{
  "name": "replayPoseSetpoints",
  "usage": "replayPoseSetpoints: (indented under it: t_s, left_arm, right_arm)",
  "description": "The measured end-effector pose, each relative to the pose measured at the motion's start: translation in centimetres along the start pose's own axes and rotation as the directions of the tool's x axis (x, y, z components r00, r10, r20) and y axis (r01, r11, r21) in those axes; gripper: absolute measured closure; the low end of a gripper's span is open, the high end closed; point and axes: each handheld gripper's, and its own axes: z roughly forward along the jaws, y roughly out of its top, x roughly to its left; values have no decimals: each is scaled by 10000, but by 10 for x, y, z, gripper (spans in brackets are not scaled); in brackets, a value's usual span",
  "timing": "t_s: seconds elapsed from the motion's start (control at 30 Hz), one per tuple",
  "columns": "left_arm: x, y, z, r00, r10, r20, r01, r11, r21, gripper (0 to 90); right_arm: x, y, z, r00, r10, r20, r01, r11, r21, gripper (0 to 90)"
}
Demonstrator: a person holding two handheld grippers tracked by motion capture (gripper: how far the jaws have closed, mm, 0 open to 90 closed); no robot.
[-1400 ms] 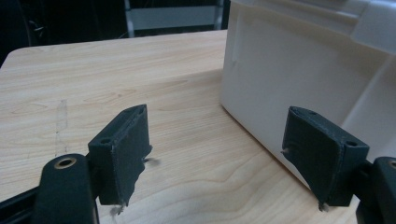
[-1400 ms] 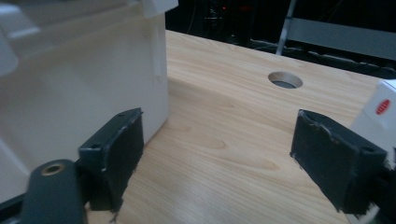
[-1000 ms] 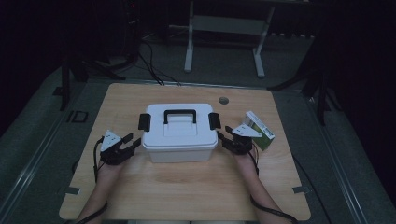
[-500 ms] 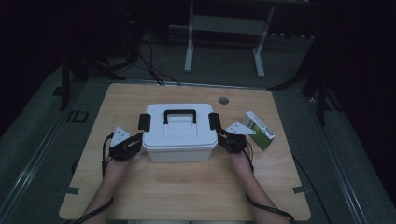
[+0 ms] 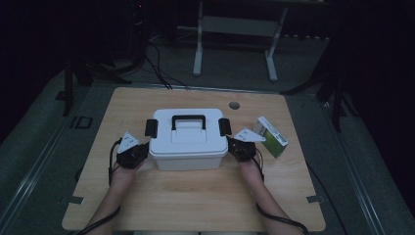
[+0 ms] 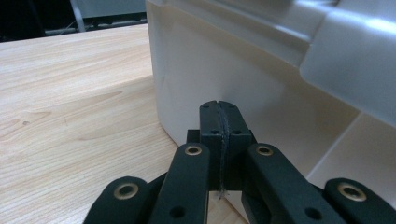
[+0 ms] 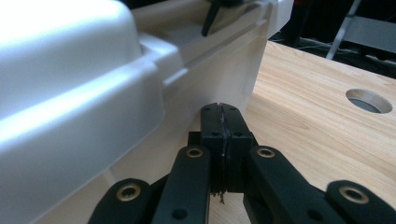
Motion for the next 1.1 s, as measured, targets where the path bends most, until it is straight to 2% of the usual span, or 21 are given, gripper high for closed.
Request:
replayPoseSetpoints:
  t_s: [0.07,0.17,0.3,0.57,0.67,1.1]
  left_arm:
    - [-2,0,0,9999,65,-107,-65,10000,-30,899]
    - [-4,-1,0,9999,96,-118,-97,9999,-59,899]
    - [-6,-1,-1,10000,57,-20,-57,10000,-1,900]
    - [-15,-3,-2,9998,-59,192,59,10000,-17,900]
    - [-18,-2,-2,9998,102,196,-102,9999,27,900]
    - [-30,-6,-5,9973,-42,736,41,10000,17,900]
  right_arm:
    - [1,-1,0,10000,-52,44,52,9999,135,899]
    - [1,-3,-1,9999,116,25,-116,9998,140,900]
    - [1,-4,-4,9997,233,-36,-233,9996,162,900]
    - [2,-8,-13,9998,177,59,-178,9997,189,900]
    - [2,-10,-19,9999,151,54,-153,9997,211,900]
    - [5,-19,-41,10000,74,44,-75,9999,96,900]
